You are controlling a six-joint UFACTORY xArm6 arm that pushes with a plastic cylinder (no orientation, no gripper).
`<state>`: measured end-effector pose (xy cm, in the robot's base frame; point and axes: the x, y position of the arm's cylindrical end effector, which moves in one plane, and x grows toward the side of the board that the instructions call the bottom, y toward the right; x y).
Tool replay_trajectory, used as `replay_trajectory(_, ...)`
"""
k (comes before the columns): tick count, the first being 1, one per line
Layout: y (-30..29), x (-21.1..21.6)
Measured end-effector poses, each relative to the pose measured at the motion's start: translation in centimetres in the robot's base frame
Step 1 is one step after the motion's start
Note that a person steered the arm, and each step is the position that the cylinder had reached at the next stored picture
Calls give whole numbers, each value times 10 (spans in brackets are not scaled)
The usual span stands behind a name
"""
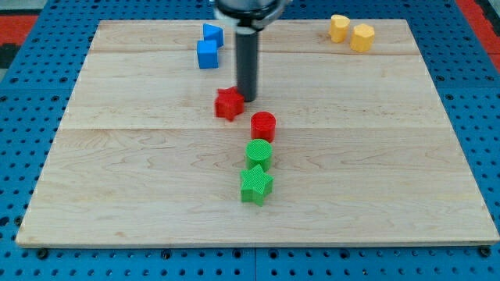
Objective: Push the blue cube towards the top left of the red circle
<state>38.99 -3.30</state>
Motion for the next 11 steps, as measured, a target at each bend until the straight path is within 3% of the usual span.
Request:
replay_trajectory(1, -93, 16)
replay_trajectory(2, -114, -2)
replay_trajectory(3, -123, -72)
replay_trajectory(4, -84, -122)
replay_trajectory(5, -73, -137)
replay_trajectory(6, -40, -128)
replay_trajectory(7, -23, -74)
replay_trajectory(9, -23, -35)
replay_trajectory(10, -28, -29)
replay_trajectory(11, 8, -48)
